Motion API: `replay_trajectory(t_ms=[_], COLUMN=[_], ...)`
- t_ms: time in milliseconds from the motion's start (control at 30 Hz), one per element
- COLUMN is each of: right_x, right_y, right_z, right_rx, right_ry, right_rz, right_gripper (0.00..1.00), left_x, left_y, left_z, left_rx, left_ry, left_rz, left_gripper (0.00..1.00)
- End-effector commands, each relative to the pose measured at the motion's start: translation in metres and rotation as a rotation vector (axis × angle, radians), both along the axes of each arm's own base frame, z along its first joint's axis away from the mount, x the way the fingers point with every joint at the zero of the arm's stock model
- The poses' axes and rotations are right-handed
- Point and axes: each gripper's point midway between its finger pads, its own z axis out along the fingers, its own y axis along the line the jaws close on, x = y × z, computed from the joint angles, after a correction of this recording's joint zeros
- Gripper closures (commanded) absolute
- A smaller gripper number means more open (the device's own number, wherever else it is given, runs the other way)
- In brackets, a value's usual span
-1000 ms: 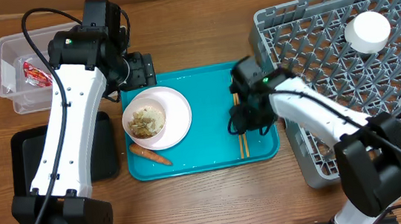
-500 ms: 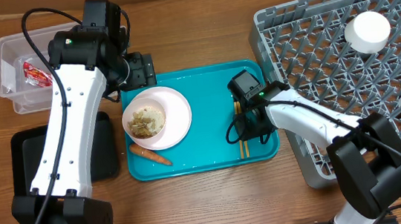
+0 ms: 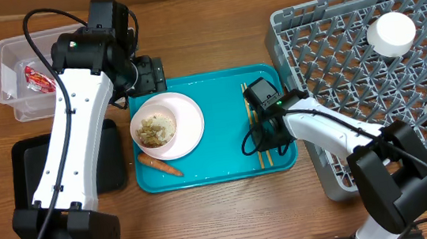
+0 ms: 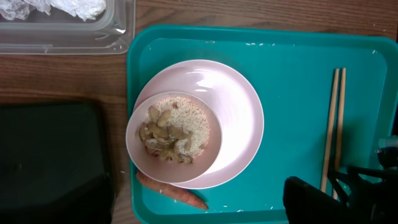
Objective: Sort waste into correct bins and load items into the dishwasher
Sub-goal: 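Reach the right gripper down to the chopsticks on the teal tray, then grasp one chopstick with the right gripper and drop it in the rack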
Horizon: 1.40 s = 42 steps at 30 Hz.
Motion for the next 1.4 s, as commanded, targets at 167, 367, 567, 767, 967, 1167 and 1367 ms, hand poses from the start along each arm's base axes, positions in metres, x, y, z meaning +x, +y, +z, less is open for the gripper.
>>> replay_trajectory(t_ms=[167, 367, 567, 767, 967, 1167, 1367], right_x=[-0.002, -0.004, -0.005, -0.005, -0.001, 0.026, 0.06], right_y=[-0.003, -0.004, -0.004, -0.004, -0.001, 0.008, -0.006], right_z=[-0.009, -0.009, -0.009, -0.009, 0.002, 0.048, 0.129], right_rx=[-0.019, -0.022, -0.024, -0.025, -0.023, 0.016, 0.066], right_ry=[-0.007, -0.001, 0.005, 0.006, 0.011, -0.058, -0.211], right_rz=[0.003, 0.003, 0.0, 0.0, -0.001, -0.014, -0.01], right_gripper=[0.67, 0.8, 0.91, 0.96, 0.96, 0.96, 0.96], left_x=[0.0, 0.0, 0.0, 0.0, 0.0, 0.0, 0.0], left_y=[0.002, 0.001, 0.001, 0.001, 0.001, 0.001, 0.001], left_z=[-0.003, -0.003, -0.003, -0.003, -0.003, -0.003, -0.003], left_rx=[0.005, 0.005, 0.005, 0.005, 0.005, 0.004, 0.004], left_ry=[0.008, 0.008, 0.008, 0.008, 0.008, 0.008, 0.009], left_rz=[0.012, 0.012, 0.012, 0.013, 0.012, 0.012, 0.012], left_gripper=[0.11, 0.12, 0.11, 0.11, 0.11, 0.11, 0.11])
